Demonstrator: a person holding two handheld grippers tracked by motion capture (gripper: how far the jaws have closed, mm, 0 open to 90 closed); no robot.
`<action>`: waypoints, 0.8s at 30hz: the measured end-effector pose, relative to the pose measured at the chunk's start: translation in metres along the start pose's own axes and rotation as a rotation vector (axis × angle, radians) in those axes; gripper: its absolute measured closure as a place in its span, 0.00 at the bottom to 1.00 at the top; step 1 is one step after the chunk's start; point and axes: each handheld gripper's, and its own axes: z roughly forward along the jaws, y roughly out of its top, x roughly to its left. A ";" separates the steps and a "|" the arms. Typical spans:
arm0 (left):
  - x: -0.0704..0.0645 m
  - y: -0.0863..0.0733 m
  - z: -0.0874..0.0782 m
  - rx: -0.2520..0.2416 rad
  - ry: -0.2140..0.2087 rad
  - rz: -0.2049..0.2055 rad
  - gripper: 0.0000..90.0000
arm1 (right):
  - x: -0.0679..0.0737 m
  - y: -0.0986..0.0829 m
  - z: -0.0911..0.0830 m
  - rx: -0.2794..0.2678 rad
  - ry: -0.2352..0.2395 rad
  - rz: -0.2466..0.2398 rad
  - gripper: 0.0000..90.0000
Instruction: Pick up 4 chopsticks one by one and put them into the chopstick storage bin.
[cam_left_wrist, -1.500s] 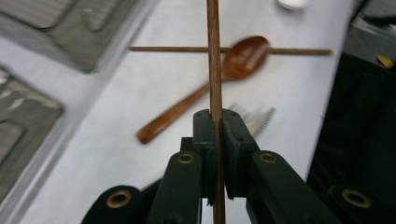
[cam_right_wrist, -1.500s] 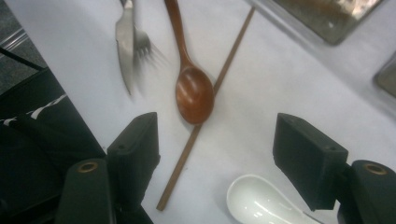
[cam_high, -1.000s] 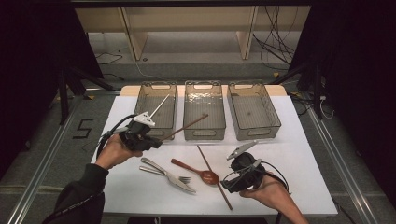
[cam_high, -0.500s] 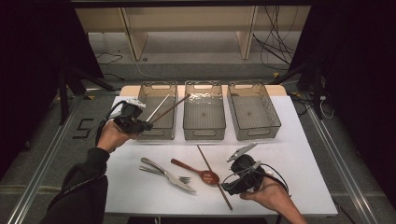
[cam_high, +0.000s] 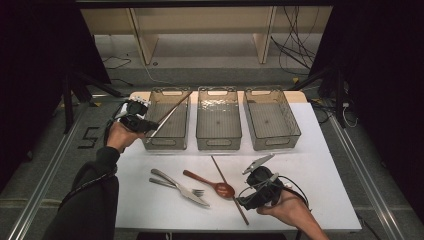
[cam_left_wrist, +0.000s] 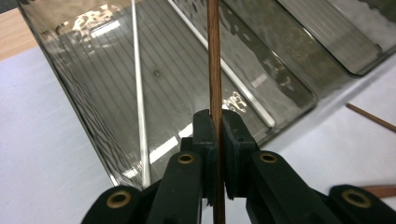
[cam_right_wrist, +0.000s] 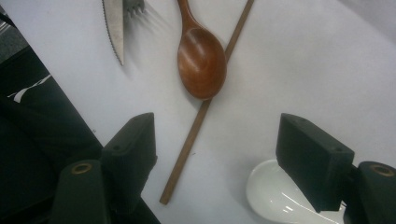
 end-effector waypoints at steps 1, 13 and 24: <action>0.001 0.001 0.001 0.001 0.005 -0.007 0.95 | 0.000 0.000 0.000 0.000 0.000 0.000 0.33; 0.014 0.009 0.017 0.027 0.067 -0.072 0.94 | 0.000 0.000 0.001 0.001 0.004 -0.004 0.33; 0.016 0.008 0.031 0.040 0.093 -0.136 0.77 | 0.001 0.000 0.000 -0.001 0.007 -0.009 0.33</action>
